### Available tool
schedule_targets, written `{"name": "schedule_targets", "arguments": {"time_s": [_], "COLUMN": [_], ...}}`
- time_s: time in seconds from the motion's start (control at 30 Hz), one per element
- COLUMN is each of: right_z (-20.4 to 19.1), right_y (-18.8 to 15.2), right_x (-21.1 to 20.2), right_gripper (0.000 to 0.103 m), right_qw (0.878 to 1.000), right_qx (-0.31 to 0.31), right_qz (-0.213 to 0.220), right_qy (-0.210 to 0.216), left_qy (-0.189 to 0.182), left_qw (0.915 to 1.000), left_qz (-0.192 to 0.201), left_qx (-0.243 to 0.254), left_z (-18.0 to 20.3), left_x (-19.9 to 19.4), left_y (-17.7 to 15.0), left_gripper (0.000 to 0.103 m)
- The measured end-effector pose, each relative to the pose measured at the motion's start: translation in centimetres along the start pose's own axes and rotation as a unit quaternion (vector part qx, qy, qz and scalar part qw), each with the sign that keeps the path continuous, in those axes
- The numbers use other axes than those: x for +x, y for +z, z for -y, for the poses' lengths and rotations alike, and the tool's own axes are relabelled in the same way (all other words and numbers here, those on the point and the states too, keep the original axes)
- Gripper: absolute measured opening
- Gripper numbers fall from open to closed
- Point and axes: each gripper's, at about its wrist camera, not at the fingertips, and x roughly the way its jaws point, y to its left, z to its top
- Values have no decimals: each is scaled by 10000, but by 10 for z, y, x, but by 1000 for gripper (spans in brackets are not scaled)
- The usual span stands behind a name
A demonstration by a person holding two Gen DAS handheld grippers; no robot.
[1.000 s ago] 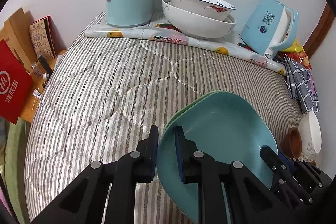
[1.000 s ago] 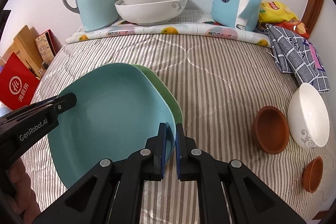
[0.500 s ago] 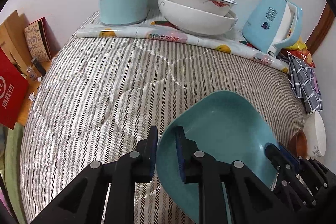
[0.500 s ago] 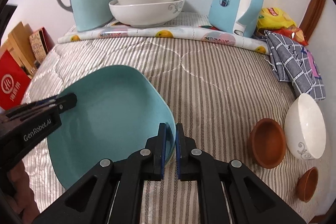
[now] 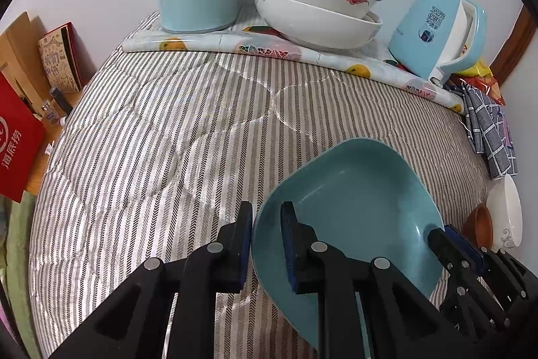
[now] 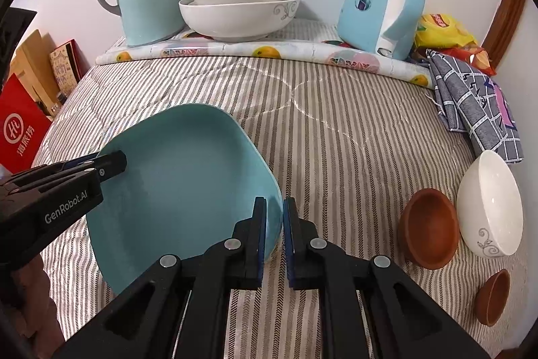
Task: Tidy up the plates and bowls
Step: 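Lower the light-blue plate onto the light-green plate and open both grippers, then lift both grippers away from the plate stack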
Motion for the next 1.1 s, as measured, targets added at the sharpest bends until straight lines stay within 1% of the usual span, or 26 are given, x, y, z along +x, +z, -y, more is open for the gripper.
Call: {"name": "schedule_targets", "arguments": {"time_s": [0.07,0.1,0.17,0.23,0.27,0.3,0.37,0.47,0.57,0.67,0.83,0.97,1.03,1.07,1.1], "right_z": [0,0,1,1,2,3,5,10,18,32,59,83,99,106,113], "right_y": [-1,-1,-2,-2,-2,-2,-3,-4,-5,-8,-13,-19,-23,-25,-28], "right_x": [-1,-2,-5,-9,-12,-15,-22,-33,-44,-58,-79,-96,-105,-108,-112], "right_gripper": [11,14,18,22,27,35,45,46,49,49,49,49,52,58,60], "right_qw": [10000,10000,9999,9999,9998,9997,9994,9989,9983,9969,9949,9922,9909,9905,9898], "right_qx": [-8,-17,-26,-21,-22,-23,-10,32,117,318,586,720,827,879,933], "right_qz": [1,8,22,73,112,161,271,394,497,652,816,1015,1062,1057,1075], "right_qy": [9,29,116,154,171,194,227,249,292,292,77,90,42,48,69], "left_qy": [5,1,-30,-13,14,20,-2,-3,-26,-42,-57,-165,-215,-254,-276], "left_qw": [10000,10000,10000,10000,10000,10000,9999,9997,9995,9992,9983,9971,9965,9961,9959], "left_qz": [-32,-38,-39,18,59,77,127,223,309,401,549,686,743,766,782], "left_qx": [11,10,-14,-8,0,-3,-11,-15,14,71,170,273,327,353,371], "left_z": [0,0,-1,0,0,0,0,2,8,16,33,52,64,70,74], "left_x": [-2,-3,-6,-11,-15,-17,-23,-34,-45,-57,-76,-92,-97,-99,-101], "left_y": [0,-1,-2,-3,-3,-3,-3,-5,-7,-11,-16,-22,-25,-27,-28], "left_gripper": [17,18,31,37,38,38,38,38,38,38,38,38,38,38,38]}}
